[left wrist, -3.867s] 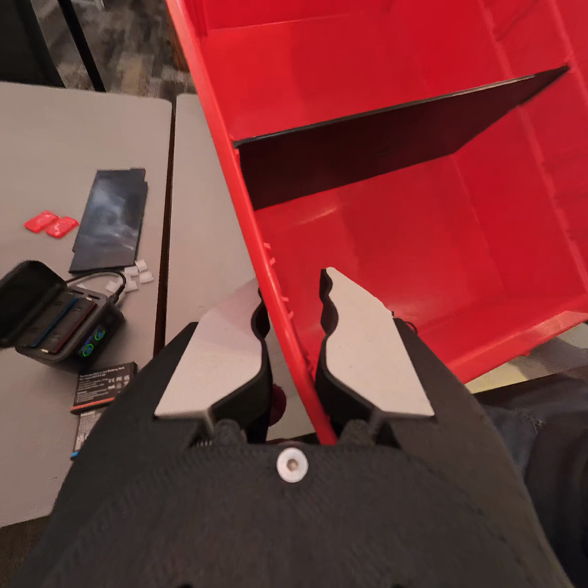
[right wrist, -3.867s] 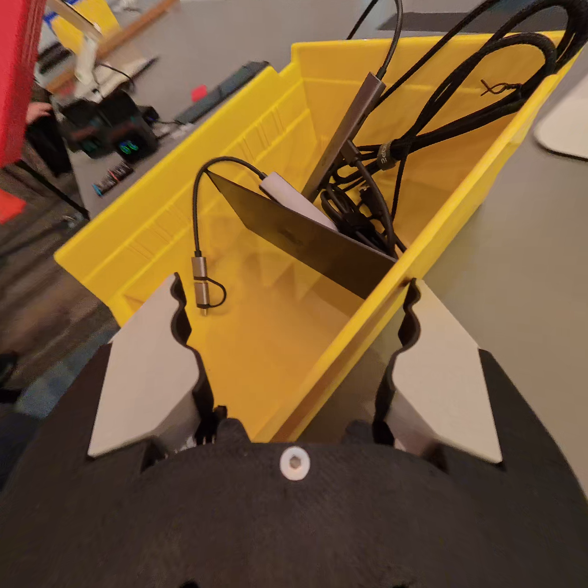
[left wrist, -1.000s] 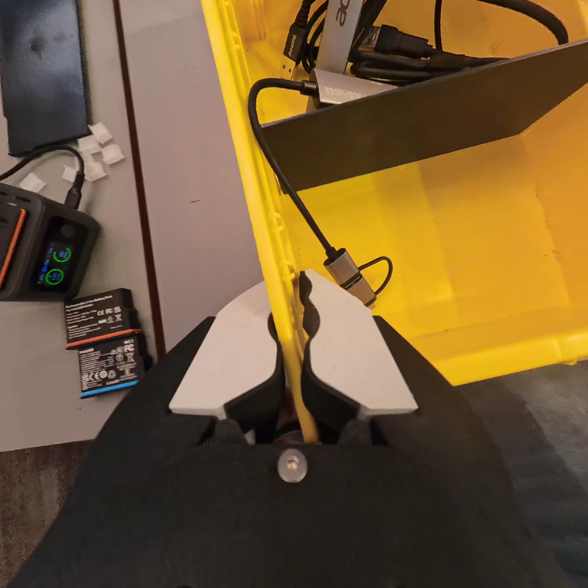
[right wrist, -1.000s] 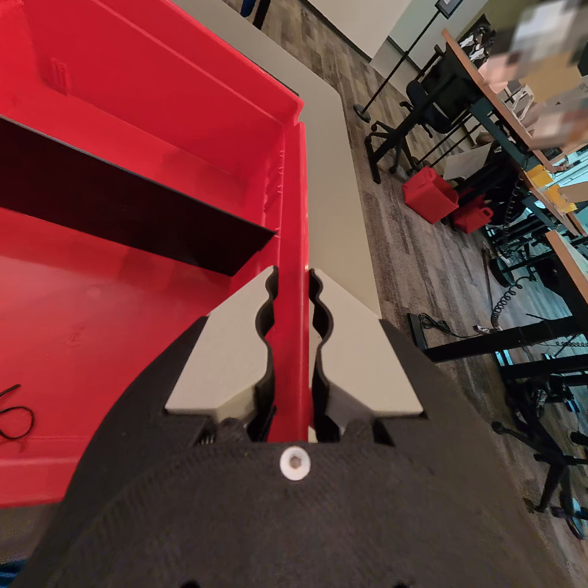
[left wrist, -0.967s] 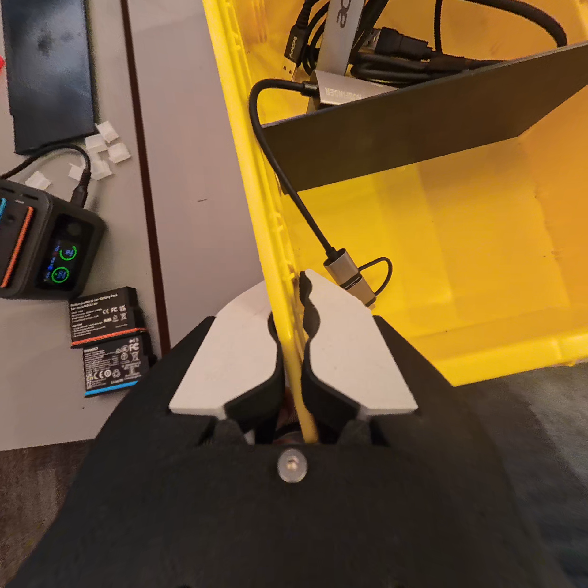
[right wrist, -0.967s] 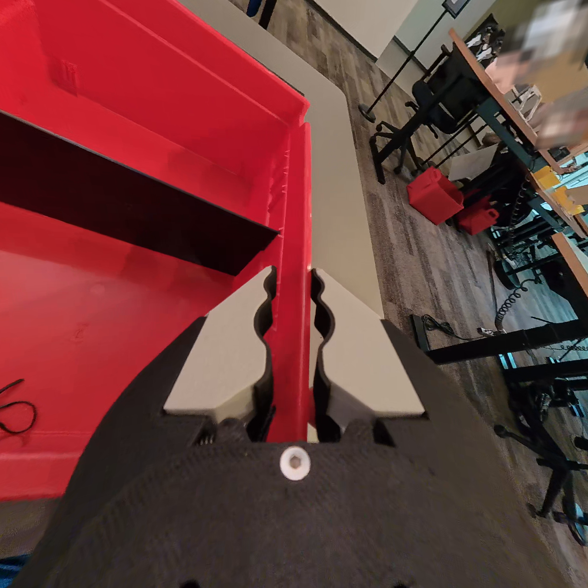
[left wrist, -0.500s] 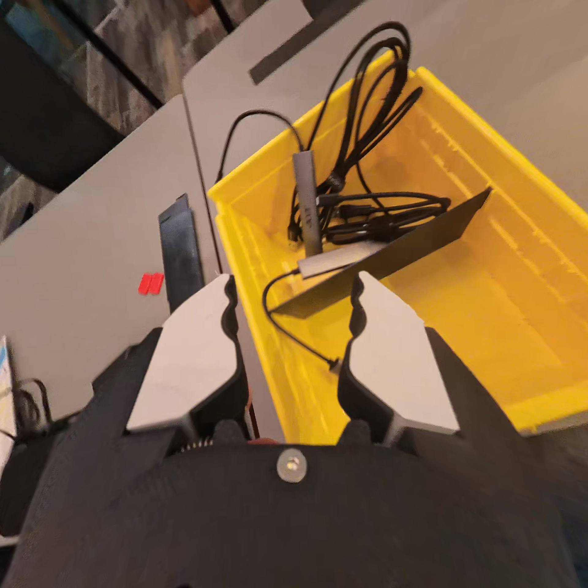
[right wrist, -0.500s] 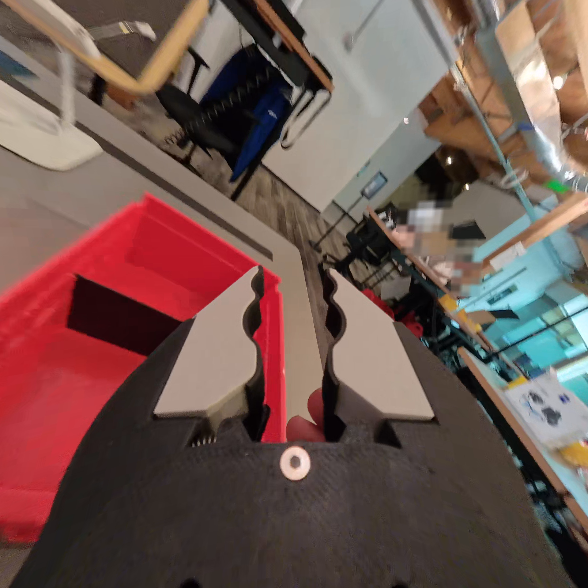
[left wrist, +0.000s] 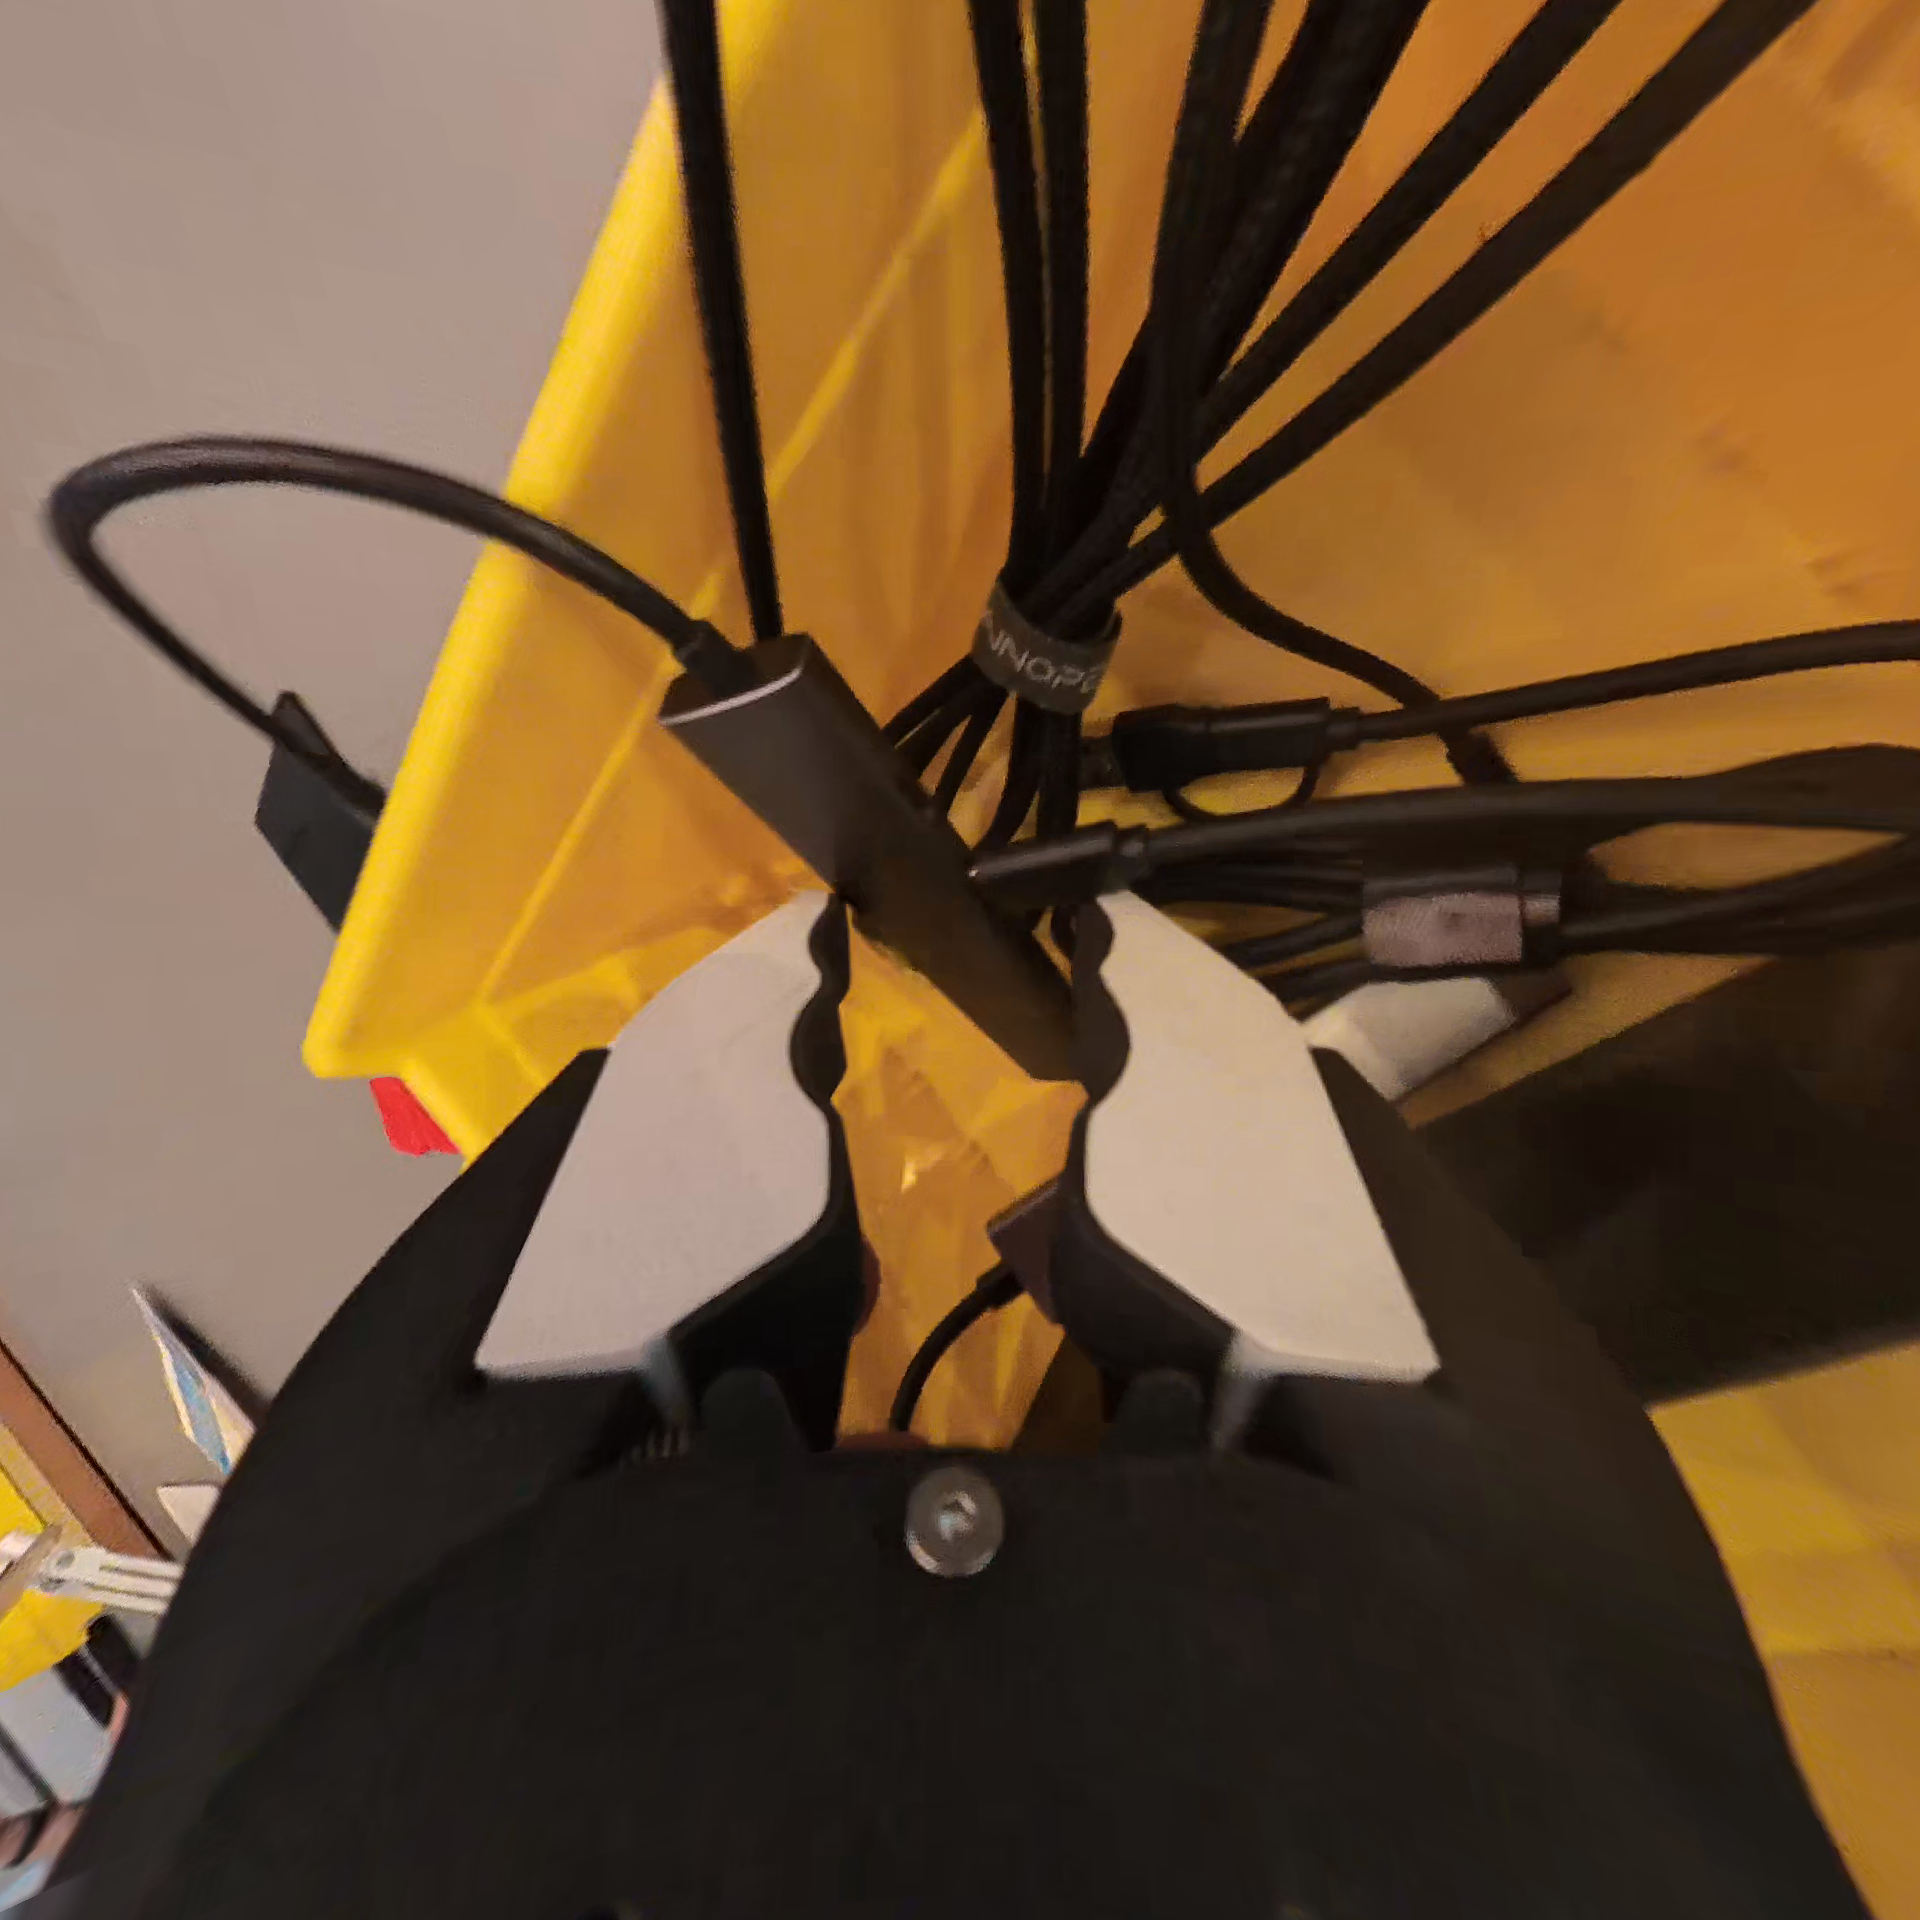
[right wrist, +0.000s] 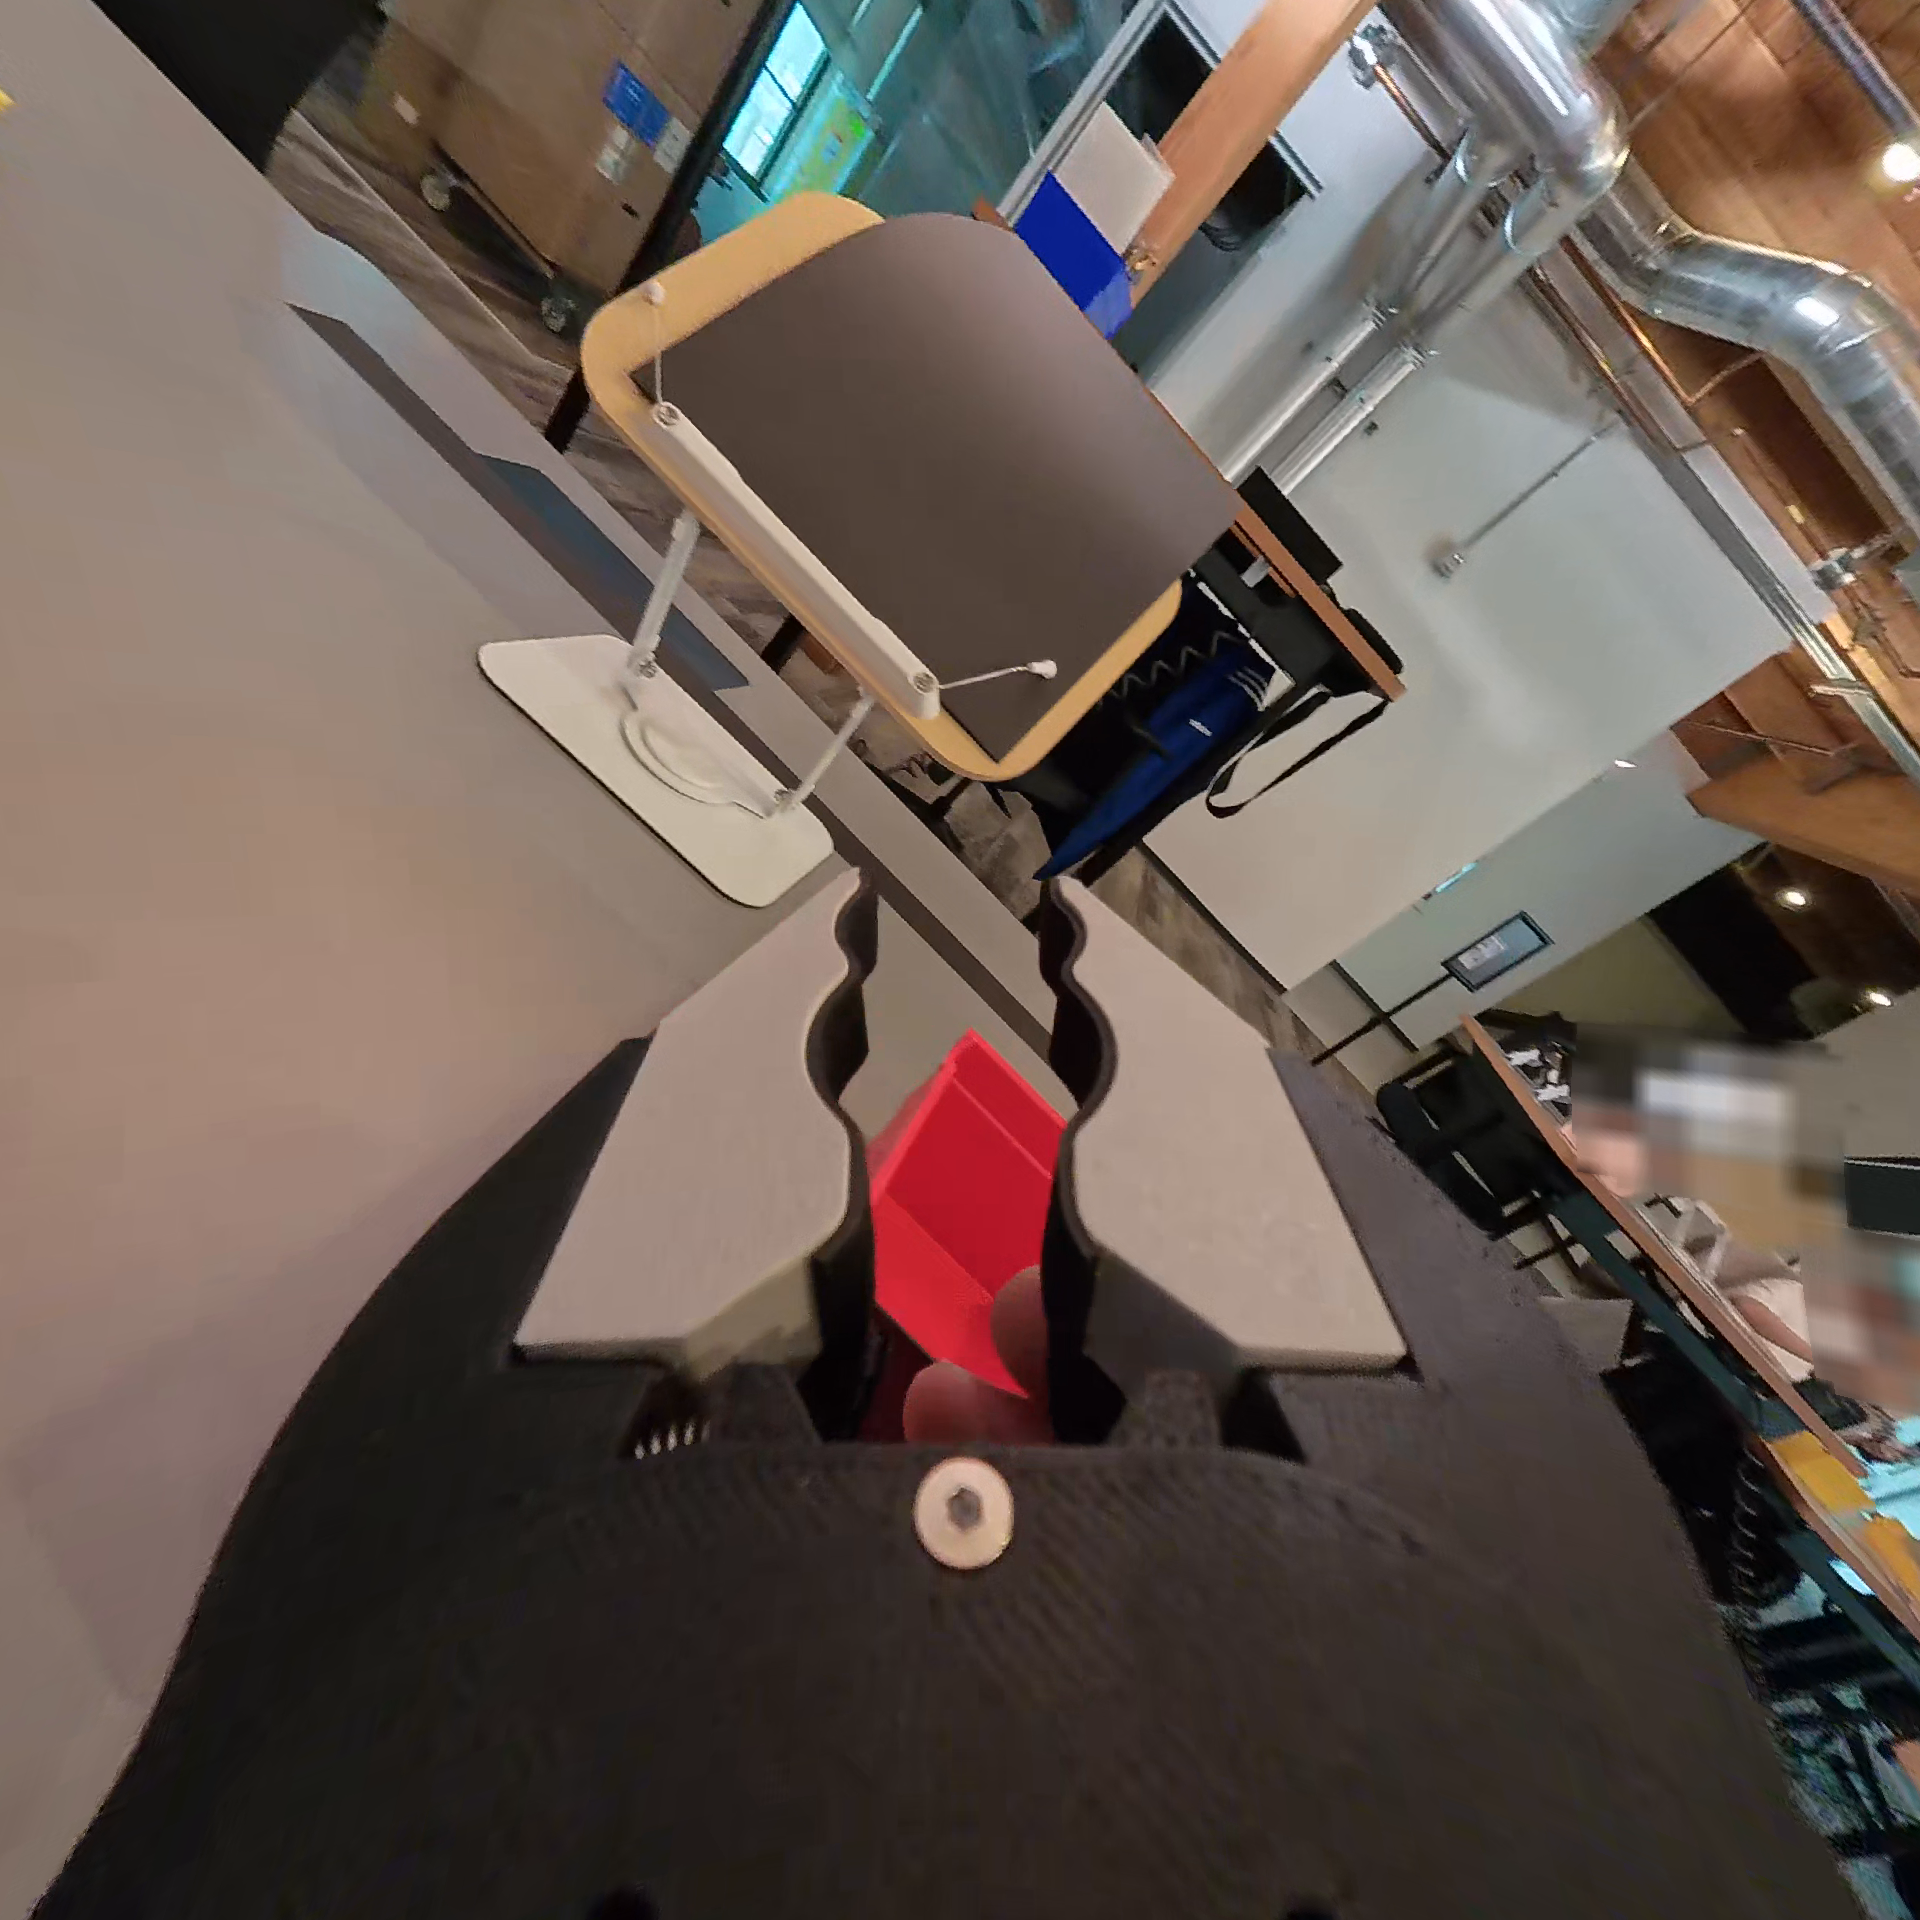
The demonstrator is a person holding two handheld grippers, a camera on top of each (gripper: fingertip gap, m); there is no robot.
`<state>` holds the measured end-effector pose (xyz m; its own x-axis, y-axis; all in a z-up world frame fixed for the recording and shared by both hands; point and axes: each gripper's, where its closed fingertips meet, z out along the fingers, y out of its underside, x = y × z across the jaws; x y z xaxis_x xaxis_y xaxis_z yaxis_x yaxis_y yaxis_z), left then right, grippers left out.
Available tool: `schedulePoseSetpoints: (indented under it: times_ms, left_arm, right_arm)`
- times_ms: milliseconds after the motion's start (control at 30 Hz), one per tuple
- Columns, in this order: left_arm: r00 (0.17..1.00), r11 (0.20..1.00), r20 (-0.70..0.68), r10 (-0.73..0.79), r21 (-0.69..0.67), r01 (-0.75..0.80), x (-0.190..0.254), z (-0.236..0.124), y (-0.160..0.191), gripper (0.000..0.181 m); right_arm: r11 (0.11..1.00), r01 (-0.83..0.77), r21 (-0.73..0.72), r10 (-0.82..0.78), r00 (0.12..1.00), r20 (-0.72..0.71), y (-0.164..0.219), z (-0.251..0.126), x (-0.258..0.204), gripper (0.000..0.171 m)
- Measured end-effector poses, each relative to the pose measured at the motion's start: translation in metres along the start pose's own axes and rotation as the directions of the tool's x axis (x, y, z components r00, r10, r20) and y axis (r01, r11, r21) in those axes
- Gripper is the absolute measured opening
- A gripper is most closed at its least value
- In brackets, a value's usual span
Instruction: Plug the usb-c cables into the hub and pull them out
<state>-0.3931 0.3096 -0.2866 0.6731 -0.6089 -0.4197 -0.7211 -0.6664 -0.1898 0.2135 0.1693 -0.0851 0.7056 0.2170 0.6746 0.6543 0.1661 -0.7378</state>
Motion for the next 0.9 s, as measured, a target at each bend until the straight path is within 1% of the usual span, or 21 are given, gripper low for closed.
schedulePoseSetpoints:
  times_ms: [33, 67, 100, 167, 233, 367, 500, 633, 700, 900]
  left_arm:
    - [1.0, 1.0, 0.01, -0.005, 0.012, 0.005, -0.001, 0.002, -0.002, 0.04]
    - [1.0, 0.999, 0.018, -0.012, 0.032, 0.011, -0.003, 0.002, -0.003, 0.035]
    - [0.999, 0.998, 0.02, -0.035, 0.061, 0.033, -0.004, 0.0, -0.006, 0.03]
    - [0.996, 0.989, 0.014, -0.085, 0.123, 0.082, -0.007, -0.007, -0.009, 0.025]
    - [0.991, 0.978, 0.034, -0.133, 0.168, 0.126, -0.013, -0.016, -0.01, 0.023]
    - [0.981, 0.959, 0.104, -0.165, 0.25, 0.135, -0.027, -0.044, -0.011, 0.023]
    - [0.964, 0.931, 0.17, -0.204, 0.34, 0.137, -0.043, -0.083, -0.014, 0.022]
    - [0.938, 0.892, 0.234, -0.257, 0.43, 0.137, -0.062, -0.129, -0.017, 0.022]
    - [0.926, 0.865, 0.244, -0.288, 0.481, 0.143, -0.071, -0.152, -0.02, 0.022]
    - [0.89, 0.812, 0.301, -0.342, 0.571, 0.119, -0.087, -0.213, -0.03, 0.022]
  right_arm:
    - [1.0, -0.005, 0.005, 0.005, 1.0, 0.011, -0.002, 0.003, -0.004, 0.028]
    - [1.0, -0.01, 0.009, 0.01, 1.0, 0.023, -0.004, 0.006, -0.008, 0.027]
    - [1.0, -0.013, 0.014, 0.013, 0.999, 0.035, -0.006, 0.009, -0.013, 0.027]
    - [1.0, -0.014, 0.026, 0.013, 0.998, 0.061, -0.011, 0.014, -0.022, 0.025]
    - [0.999, -0.011, 0.041, 0.008, 0.996, 0.092, -0.018, 0.019, -0.032, 0.025]
    - [0.997, -0.002, 0.071, -0.008, 0.991, 0.137, -0.032, 0.03, -0.048, 0.025]
    - [0.994, -0.017, 0.107, -0.002, 0.985, 0.171, -0.048, 0.037, -0.059, 0.024]
    - [0.991, -0.026, 0.135, 0.0, 0.981, 0.192, -0.062, 0.042, -0.068, 0.024]
    - [0.989, -0.035, 0.143, 0.005, 0.979, 0.205, -0.066, 0.043, -0.073, 0.024]
    - [0.985, -0.064, 0.159, 0.023, 0.969, 0.247, -0.078, 0.045, -0.085, 0.024]
